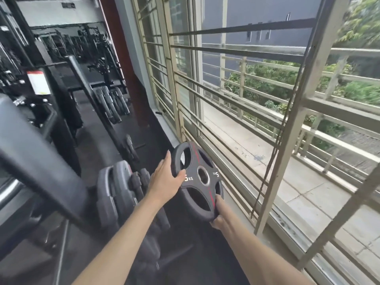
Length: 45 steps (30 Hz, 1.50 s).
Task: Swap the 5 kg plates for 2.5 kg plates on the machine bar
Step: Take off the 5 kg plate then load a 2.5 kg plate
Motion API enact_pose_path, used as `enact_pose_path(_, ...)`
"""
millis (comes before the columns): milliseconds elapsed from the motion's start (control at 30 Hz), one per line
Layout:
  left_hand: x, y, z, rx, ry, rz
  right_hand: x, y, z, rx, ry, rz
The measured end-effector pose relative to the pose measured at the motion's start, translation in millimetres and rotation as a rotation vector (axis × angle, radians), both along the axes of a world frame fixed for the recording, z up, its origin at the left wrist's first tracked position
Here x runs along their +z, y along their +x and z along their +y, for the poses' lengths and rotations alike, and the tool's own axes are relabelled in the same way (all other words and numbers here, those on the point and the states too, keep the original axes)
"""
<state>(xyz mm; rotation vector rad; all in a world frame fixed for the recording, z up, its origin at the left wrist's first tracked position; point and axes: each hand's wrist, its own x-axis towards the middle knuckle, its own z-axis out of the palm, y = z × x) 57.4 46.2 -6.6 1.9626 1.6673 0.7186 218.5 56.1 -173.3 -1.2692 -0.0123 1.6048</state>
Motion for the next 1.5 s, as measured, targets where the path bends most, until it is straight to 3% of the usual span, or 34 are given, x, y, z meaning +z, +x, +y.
enact_pose_path(133,22.0,-41.0,-16.2,0.022,0.018,-0.145,-11.3,-1.7,22.8,-0.001,0.174,-0.047)
enact_pose_path(200,36.8,-61.7,-32.7,0.052,0.001,-0.283,24.7,-14.0,5.6,-0.019,0.275,-0.097)
enact_pose_path(300,60.3,-89.6,-69.4,0.174,0.053,-0.544,100.8,-41.3,-50.7,-0.108,0.428,-0.225)
enact_pose_path(500,73.9,-160.9,-192.2,0.314,0.201,-0.542,162.3,-96.6,-165.6,-0.087,0.620,-0.405)
enact_pose_path(667,56.0,-220.7,-303.0,0.310,0.150,-0.871,200.0,-147.0,-275.9,-0.117,0.748,-0.585)
enact_pose_path(900,58.5,-277.5,-430.2,0.376,0.189,-1.197,221.4,-212.1,-401.1,0.021,0.862,-0.520)
enact_pose_path(1133,52.9,-334.2,-545.5,0.597,0.209,-1.442,234.0,-273.4,-498.4,0.252,0.965,-0.469)
enact_pose_path(1500,41.8,-449.2,-647.5,0.671,0.289,-1.436,223.5,-386.3,-579.8,0.396,0.912,-0.466)
